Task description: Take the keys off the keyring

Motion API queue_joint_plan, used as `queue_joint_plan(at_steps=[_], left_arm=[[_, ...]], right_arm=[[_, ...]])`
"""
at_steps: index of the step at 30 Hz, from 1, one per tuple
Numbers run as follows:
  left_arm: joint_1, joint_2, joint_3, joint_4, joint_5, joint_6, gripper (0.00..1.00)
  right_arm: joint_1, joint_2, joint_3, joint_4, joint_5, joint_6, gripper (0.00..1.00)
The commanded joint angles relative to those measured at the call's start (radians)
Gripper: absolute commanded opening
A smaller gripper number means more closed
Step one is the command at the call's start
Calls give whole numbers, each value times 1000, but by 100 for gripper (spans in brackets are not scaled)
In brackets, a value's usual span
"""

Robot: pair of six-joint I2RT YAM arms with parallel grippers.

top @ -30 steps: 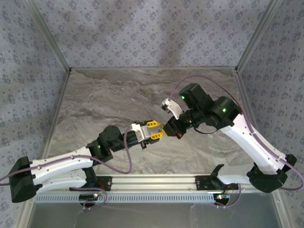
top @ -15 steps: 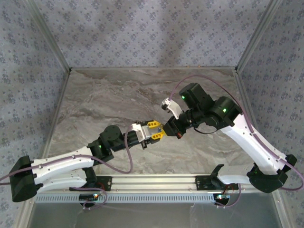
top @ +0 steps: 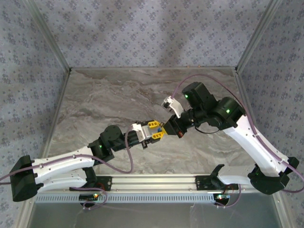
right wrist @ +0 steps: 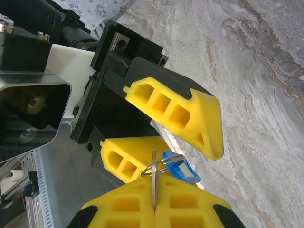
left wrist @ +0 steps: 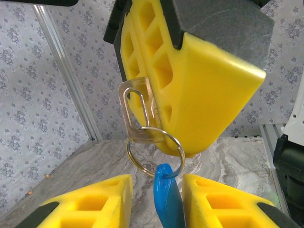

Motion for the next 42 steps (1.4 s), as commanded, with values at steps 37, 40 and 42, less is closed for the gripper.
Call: queue_joint_plan(at_steps=[37, 40, 42], left_arm=[[-10, -35, 14, 60, 20, 30, 13], [-10, -48, 14, 43, 22, 35, 6], [-10, -57, 16, 30, 25, 37, 0]], right_arm=[[-13, -26, -35, 29, -49, 17, 0], [-19, -34, -35, 38, -43, 17, 0], [-24, -39, -35, 45, -43, 18, 0]])
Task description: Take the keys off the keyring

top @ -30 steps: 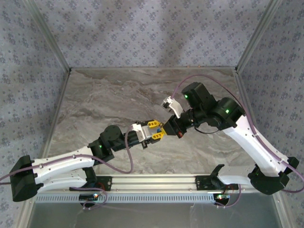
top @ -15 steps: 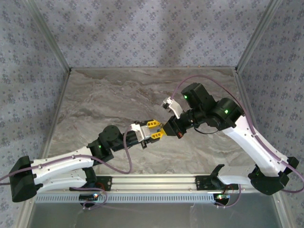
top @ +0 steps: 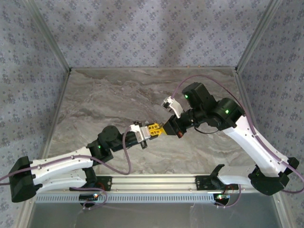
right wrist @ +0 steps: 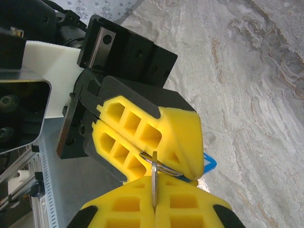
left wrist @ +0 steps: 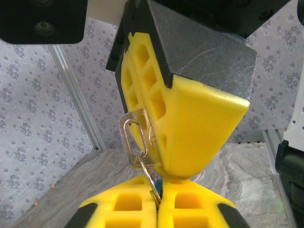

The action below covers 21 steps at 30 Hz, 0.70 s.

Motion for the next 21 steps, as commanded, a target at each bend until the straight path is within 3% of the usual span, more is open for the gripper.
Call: queue_joint_plan(at_steps=[1, 15, 17, 21], left_arm=[[-5, -33, 18, 8, 27, 5, 0], [-5, -64, 62, -116, 8, 0, 0], [-5, -52, 67, -111, 19, -1, 10], [-5, -13, 78, -89, 36, -3, 20]], right_arm=[[-12, -29, -2, 11, -10, 13, 0], [29, -138, -81, 123, 163, -81, 0], [27, -128, -80, 130, 140, -60, 0], [27, -108, -78, 129, 89, -28, 0]])
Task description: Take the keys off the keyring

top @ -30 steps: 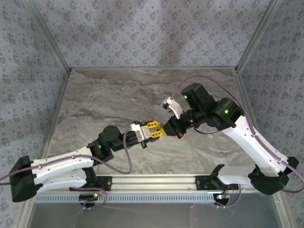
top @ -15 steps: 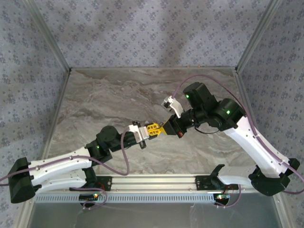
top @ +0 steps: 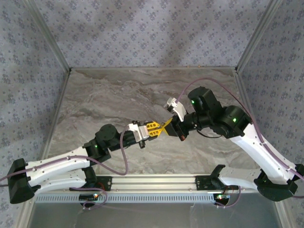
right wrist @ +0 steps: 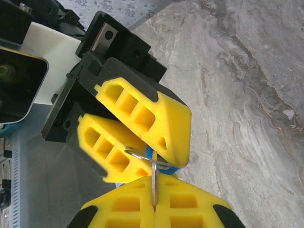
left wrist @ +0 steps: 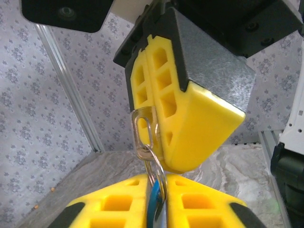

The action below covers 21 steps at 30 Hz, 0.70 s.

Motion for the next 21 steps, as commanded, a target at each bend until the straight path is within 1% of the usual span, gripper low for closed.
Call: queue_joint_plan(at_steps=[1, 4, 8, 14, 18, 21], left_arm=[[0, 25, 35, 10, 25, -2, 22], [0, 45, 37, 40, 27, 1, 27], [0, 58, 40, 67, 25, 7, 28], [0, 66, 46, 98, 7, 21, 33], [0, 69, 54, 101, 4, 30, 34], [0, 72, 59, 103, 7, 35, 31]], right_arm=[[-7, -9, 5, 12, 4, 24, 0], [-12, -15, 5, 11, -12, 34, 0], [-22, -23, 2, 16, -42, 44, 0], [-29, -23, -10, 24, -66, 52, 0], [-33, -22, -16, 29, -85, 56, 0], [-37, -23, -19, 33, -96, 56, 0]])
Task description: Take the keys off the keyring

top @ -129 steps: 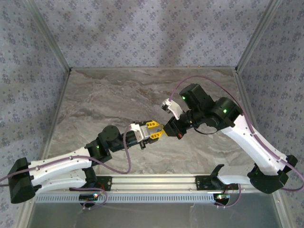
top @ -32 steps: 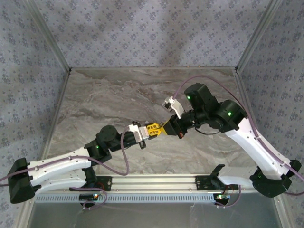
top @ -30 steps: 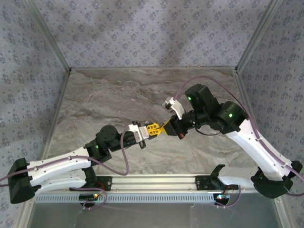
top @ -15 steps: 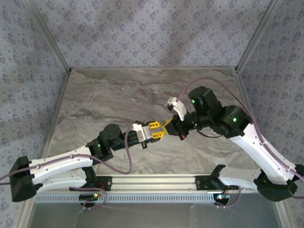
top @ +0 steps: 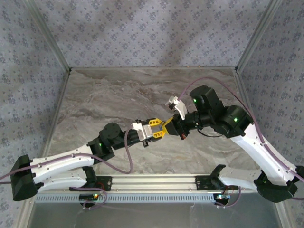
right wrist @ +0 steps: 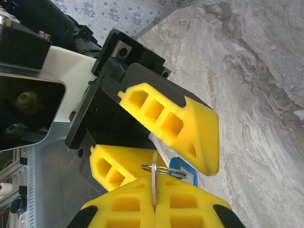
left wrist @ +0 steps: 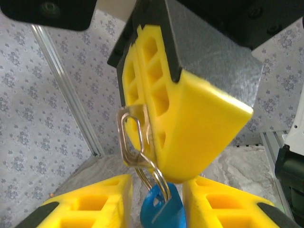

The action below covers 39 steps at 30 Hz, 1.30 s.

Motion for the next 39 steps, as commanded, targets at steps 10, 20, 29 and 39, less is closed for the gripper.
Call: queue_joint_plan(at_steps=[10, 20, 29, 39], left_arm=[[0, 18, 39, 60, 5, 32, 22], [0, 14, 46, 75, -1, 50, 0], [0, -25, 47, -1, -36, 28, 0], [7, -49, 74, -105, -26, -63, 0]], right_arm=[[-24, -27, -22, 39, -69, 29, 0], [-38, -41, -41, 46, -86, 33, 0], [-43, -99, -64, 64, 16, -34, 0], [70, -194, -137, 144, 230, -138, 0]])
